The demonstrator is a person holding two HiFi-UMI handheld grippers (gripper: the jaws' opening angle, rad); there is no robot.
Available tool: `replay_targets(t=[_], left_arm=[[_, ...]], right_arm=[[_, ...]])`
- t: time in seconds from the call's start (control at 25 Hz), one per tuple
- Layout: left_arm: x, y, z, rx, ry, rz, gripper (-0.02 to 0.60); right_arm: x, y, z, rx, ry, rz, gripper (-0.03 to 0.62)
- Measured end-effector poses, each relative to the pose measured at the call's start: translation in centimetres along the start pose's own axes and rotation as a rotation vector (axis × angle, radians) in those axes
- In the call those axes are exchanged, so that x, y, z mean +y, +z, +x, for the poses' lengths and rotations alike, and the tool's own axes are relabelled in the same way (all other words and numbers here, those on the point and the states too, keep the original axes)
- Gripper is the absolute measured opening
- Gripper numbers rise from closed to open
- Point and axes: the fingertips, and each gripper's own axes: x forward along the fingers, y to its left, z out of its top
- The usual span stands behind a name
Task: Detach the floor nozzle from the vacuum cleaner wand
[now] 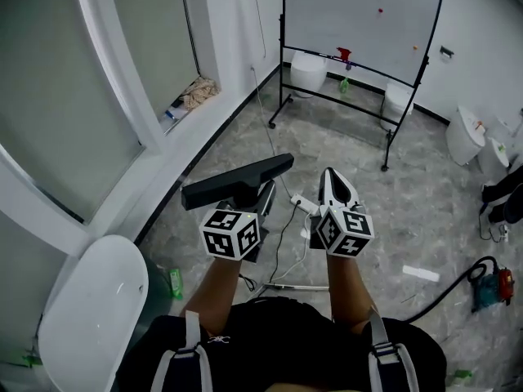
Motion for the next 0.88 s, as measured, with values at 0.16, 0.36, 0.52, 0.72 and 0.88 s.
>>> replay_targets(t=[0.16, 0.36, 0.52, 0.72, 0.88], left_arm=[[0.3, 0.9, 0.4, -0.007, 0.005, 0.003, 0.118], [1.2, 0.9, 0.9, -0.010, 0.017, 0.015, 0.118], [1.8, 0.9, 1.1, -0.010, -0.003, -0.025, 0.118], [2.0, 0.7, 1.6, -0.009, 0.006, -0.004, 0.118], [2.4, 0.9, 2.6, -0.012, 0.000, 0.010, 0.118]], right_arm=[[1.1, 1.1, 0.5, -0.021, 0.033, -0.021, 0.015], [1.7, 0.0, 1.7, 0.009, 0.051, -0.090, 0.015], [2.3, -1.0, 1.7, 0.023, 0.052, -0.149, 0.015], [1.5, -1.4, 1.9, 0.024, 0.045, -0.131, 0.015], [1.6, -1.3, 2.6, 0.011, 0.047, -0.171, 0.015]])
